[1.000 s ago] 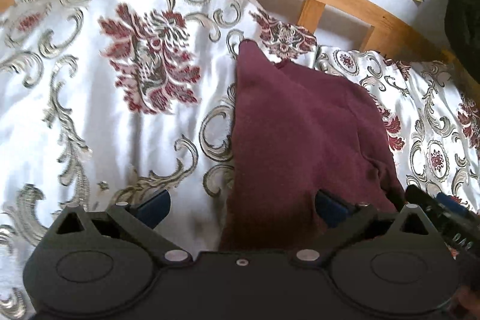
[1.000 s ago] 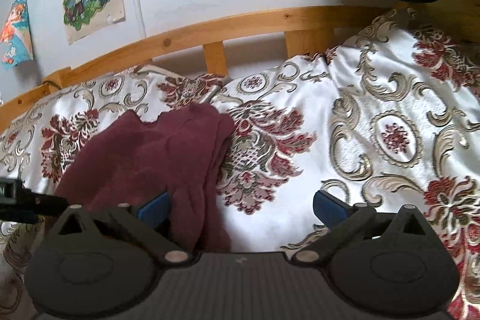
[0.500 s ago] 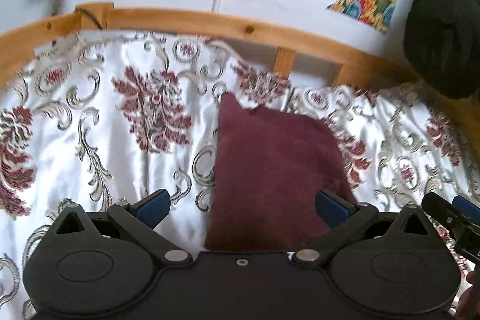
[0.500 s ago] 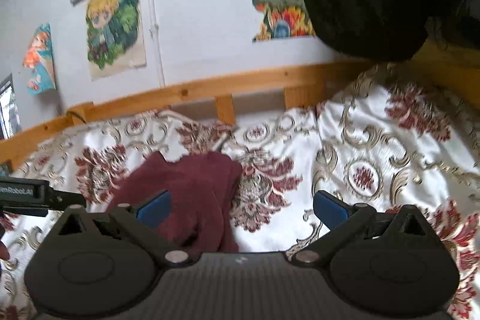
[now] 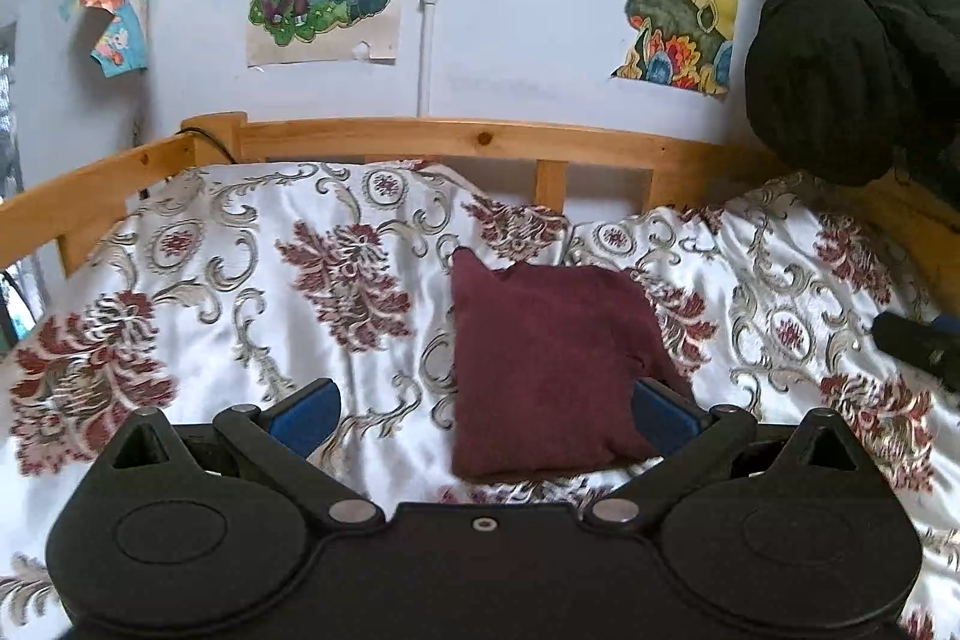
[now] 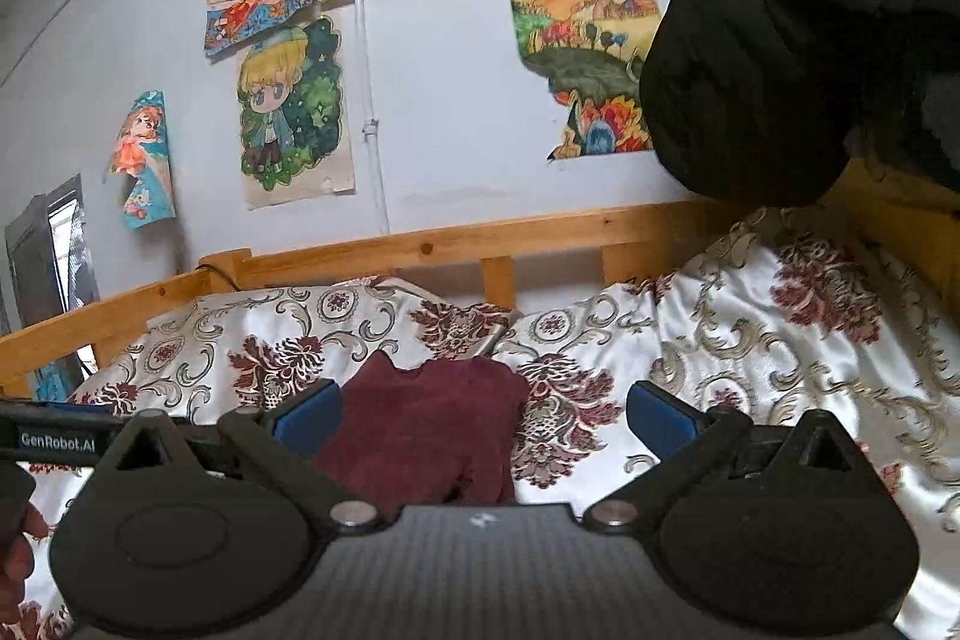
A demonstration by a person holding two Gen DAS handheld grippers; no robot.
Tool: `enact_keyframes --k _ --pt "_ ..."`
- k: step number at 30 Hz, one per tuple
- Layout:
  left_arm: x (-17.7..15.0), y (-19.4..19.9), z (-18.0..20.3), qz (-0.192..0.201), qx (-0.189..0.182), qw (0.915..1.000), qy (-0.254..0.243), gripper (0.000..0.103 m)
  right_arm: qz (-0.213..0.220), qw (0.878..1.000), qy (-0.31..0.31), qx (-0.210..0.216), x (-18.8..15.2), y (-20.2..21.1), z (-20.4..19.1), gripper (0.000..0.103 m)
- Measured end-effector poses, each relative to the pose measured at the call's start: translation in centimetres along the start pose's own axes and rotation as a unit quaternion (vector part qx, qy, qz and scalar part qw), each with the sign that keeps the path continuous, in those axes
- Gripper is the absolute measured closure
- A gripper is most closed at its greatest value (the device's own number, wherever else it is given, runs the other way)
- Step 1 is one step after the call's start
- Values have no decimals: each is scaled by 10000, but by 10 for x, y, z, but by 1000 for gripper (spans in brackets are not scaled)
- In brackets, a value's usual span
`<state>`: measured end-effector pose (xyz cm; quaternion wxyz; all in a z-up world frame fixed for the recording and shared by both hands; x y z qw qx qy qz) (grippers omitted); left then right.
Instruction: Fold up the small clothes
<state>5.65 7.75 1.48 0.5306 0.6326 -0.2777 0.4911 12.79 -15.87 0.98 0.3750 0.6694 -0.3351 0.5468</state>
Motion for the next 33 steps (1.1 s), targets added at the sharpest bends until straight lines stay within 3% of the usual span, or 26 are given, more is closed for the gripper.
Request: enact_keyframes --k 5,13,33 --pt "-10 20 -1 135 11 9996 -259 1 -10 10000 -41 -14 1 22 -4 0" --pt "-31 28 -4 22 -175 9998 -118 1 -261 9994 -182 -135 -18 45 -6 0" --pt "-71 -3 1 -577 -320 9978 -108 1 -788 9966 -157 -154 -58 32 -13 0"
Point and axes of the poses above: each gripper's, at about its wrist camera, not at the fingertips, and y roughly against the way its jaws point, z to its right, x to its top, the point moved 4 cm from there along -y, roughly the way its jaws point, and after that the axes turned 1 degree about x, right-handed, at the moved point
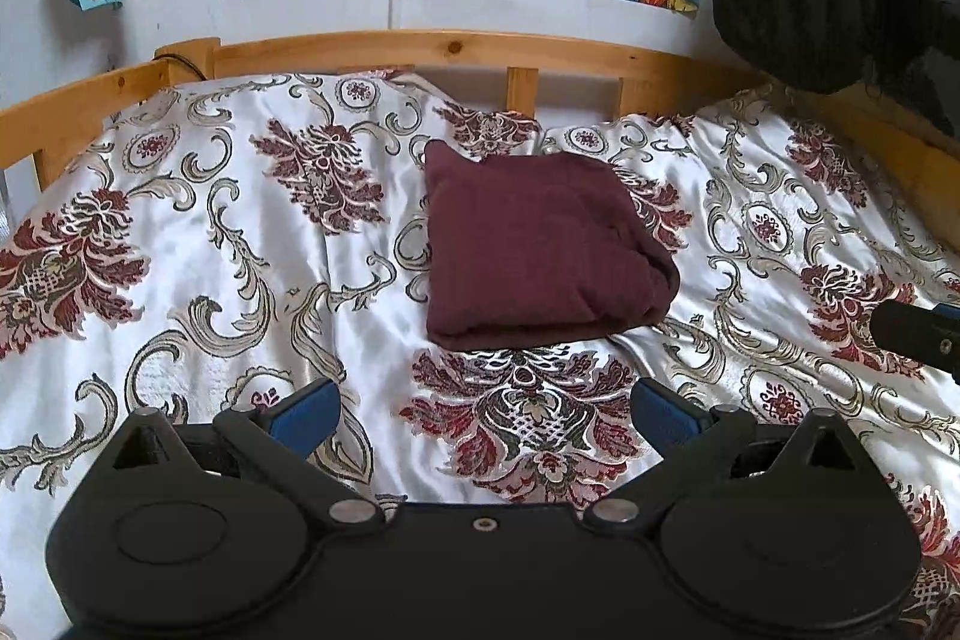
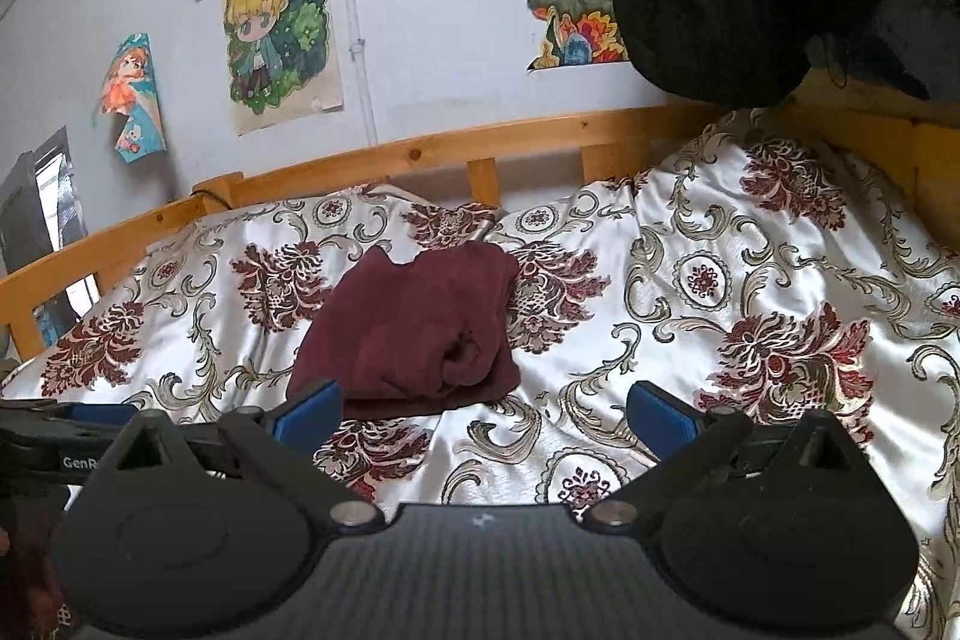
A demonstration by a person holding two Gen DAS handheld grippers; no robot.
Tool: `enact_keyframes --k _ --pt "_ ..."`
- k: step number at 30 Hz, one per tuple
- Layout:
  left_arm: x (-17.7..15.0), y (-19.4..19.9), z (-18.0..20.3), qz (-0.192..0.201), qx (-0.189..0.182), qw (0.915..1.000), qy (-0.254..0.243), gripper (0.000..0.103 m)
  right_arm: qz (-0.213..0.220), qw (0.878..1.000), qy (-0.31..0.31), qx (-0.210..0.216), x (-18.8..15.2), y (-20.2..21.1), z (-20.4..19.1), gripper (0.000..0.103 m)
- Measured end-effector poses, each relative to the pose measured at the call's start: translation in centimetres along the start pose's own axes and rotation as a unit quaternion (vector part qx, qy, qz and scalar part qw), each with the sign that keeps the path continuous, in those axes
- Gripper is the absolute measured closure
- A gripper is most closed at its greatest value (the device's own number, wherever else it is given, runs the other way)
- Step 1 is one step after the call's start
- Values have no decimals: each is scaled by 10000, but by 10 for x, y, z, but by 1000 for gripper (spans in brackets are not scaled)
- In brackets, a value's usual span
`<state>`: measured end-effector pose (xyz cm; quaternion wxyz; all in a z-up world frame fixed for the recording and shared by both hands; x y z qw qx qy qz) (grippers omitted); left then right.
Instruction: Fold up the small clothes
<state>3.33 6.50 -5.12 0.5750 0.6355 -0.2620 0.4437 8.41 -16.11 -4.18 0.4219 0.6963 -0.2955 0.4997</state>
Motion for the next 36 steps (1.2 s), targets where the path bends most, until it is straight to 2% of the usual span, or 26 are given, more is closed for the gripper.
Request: enact_keyframes --k 36 --pt "-3 0 -3 -50 41 9999 92 1 -29 10000 -2 -23 -2 -1 -1 0"
Point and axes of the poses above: each gripper's, at about its wrist camera, not at the fingertips, and y roughly against the way its jaws point, z to its right, x to its top, the point moved 4 cm from there along -y, roughly the way its jaws point, and after that the axes turned 1 degree about x, right-handed, at the moved point
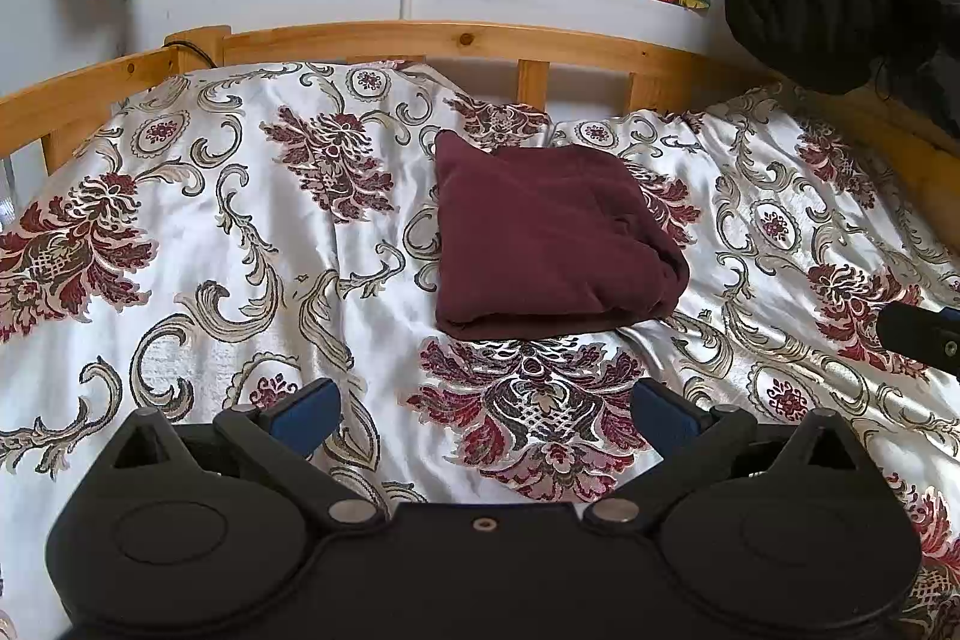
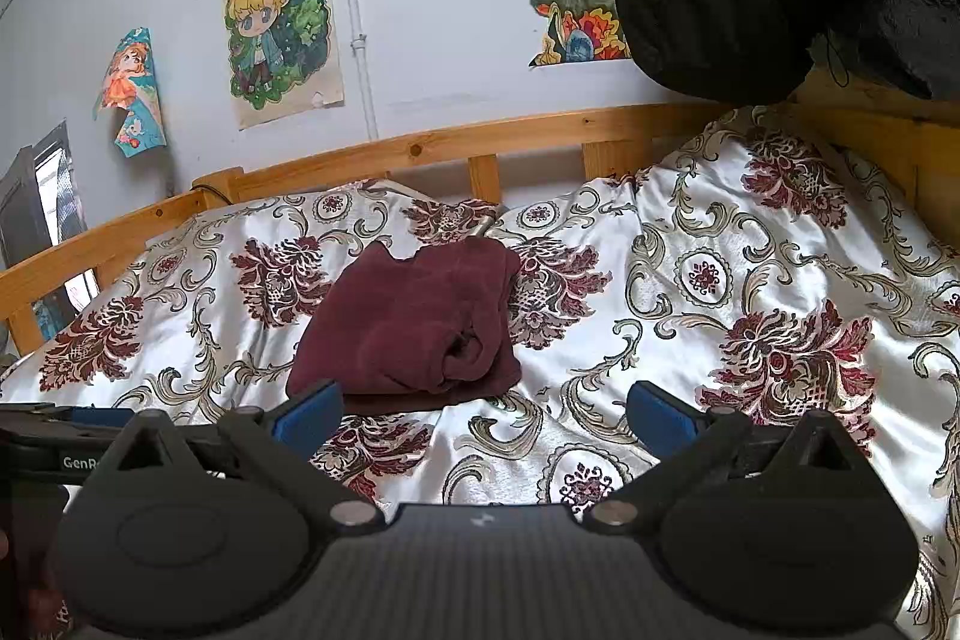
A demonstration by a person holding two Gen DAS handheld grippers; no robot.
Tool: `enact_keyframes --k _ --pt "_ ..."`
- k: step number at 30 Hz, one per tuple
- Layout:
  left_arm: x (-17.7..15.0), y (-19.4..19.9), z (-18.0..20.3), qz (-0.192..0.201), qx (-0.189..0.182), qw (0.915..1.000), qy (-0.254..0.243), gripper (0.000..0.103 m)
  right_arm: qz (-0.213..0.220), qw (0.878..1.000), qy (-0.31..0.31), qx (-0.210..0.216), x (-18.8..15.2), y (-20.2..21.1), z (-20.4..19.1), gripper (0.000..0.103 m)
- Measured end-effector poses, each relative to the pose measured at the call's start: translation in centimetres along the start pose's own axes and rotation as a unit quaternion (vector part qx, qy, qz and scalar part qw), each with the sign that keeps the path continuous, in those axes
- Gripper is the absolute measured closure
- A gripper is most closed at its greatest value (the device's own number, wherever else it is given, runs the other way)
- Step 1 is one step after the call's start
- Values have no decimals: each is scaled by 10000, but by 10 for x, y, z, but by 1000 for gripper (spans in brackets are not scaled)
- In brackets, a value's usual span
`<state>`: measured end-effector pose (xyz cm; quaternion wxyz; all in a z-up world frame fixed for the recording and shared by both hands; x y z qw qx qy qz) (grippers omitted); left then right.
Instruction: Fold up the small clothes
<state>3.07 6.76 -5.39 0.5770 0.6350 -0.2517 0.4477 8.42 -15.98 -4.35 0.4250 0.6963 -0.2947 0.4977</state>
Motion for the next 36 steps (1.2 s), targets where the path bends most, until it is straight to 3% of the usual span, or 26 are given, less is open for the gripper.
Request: enact_keyframes --k 36 --pt "-4 -3 -3 -70 22 10000 -16 1 -23 10000 -11 0 0 0 1 0"
Point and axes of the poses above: each gripper's, at about its wrist camera, not at the fingertips, and y roughly against the way its jaws point, z to its right, x to its top, the point moved 4 cm from there along -y, roughly the way its jaws point, and after that the axes turned 1 degree about x, right-handed, at the moved point
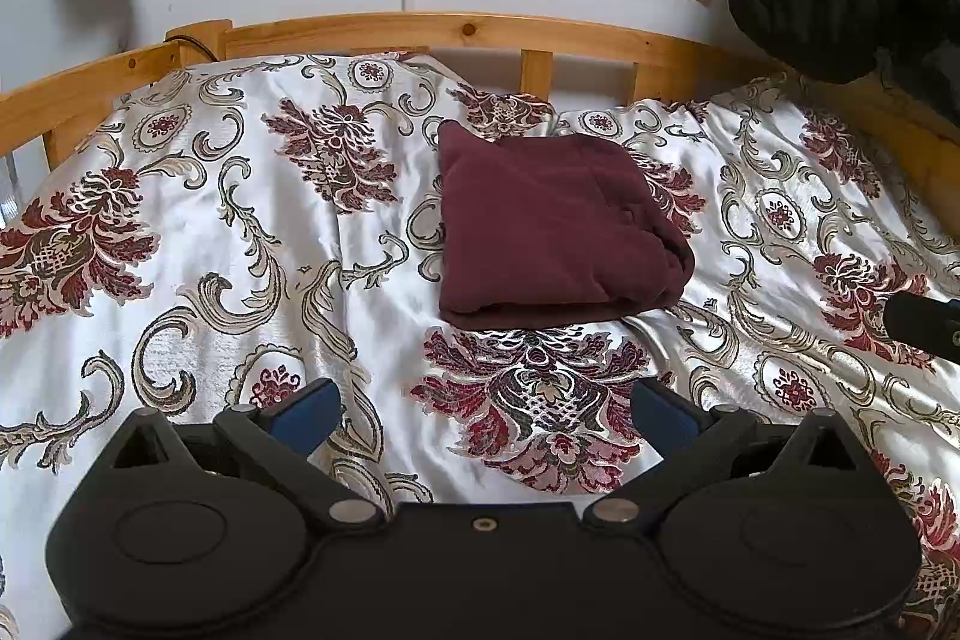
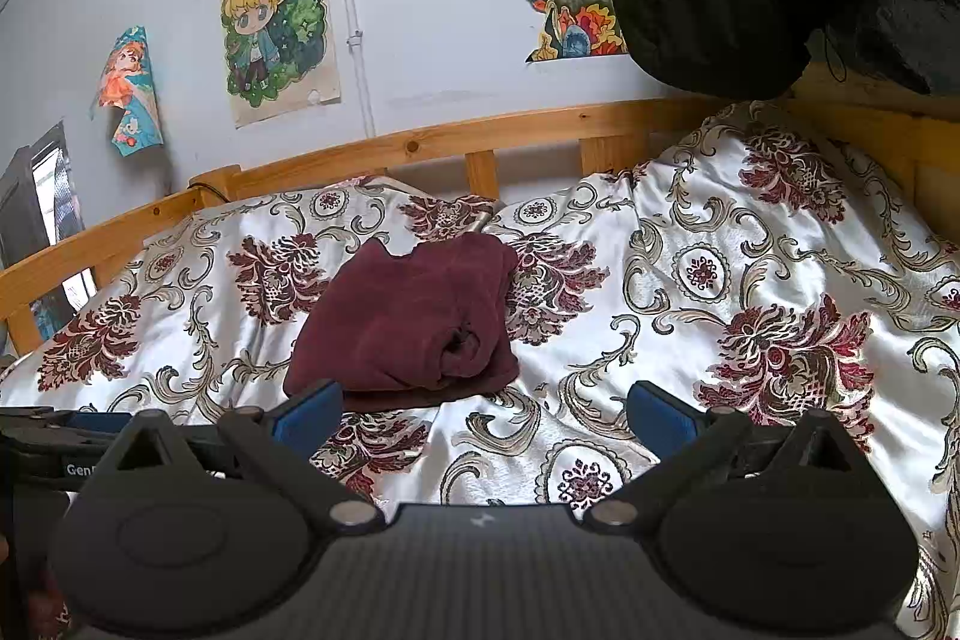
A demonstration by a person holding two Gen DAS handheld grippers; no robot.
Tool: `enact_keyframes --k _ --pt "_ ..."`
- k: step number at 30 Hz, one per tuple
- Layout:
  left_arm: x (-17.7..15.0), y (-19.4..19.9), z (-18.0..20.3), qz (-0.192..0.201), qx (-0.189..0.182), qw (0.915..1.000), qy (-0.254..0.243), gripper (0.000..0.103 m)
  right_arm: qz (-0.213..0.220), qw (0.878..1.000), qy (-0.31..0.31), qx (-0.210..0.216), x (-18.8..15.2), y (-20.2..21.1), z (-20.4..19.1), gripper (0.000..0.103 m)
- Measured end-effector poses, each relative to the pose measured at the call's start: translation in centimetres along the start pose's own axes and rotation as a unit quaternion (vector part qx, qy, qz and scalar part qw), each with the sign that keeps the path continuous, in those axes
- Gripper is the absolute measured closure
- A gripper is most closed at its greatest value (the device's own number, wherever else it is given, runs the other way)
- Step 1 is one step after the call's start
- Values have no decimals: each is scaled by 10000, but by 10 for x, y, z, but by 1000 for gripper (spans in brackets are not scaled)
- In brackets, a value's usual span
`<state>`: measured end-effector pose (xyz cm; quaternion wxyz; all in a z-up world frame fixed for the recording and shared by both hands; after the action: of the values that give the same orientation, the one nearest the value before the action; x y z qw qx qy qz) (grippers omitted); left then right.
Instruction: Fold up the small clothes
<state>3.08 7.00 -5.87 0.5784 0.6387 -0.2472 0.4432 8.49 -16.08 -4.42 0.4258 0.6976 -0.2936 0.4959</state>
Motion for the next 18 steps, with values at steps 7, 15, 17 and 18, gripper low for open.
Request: enact_keyframes --k 7,15,17,18 --pt "-1 -2 -2 -19 -9 10000 -32 1 -2 10000 -12 -10 -2 -1 1 0" --pt "-1 -2 -3 -44 -18 10000 -49 1 -11 10000 -16 -16 -3 0 2 0" --pt "-1 -2 -2 -38 -15 10000 -53 1 -13 10000 -18 -14 -3 0 2 0" --pt "-1 -2 -2 -38 -12 10000 -53 1 -10 10000 -15 -14 -2 0 1 0"
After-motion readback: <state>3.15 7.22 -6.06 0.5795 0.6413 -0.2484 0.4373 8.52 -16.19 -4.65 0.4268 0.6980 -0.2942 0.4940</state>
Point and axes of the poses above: each gripper's, at about its wrist camera, not at the fingertips, and y roughly against the way its jaws point, z to its right, x to its top, the point moved 4 cm from there along -y, roughly the way its jaws point, and after that the axes turned 1 degree about x, right-handed, at the moved point
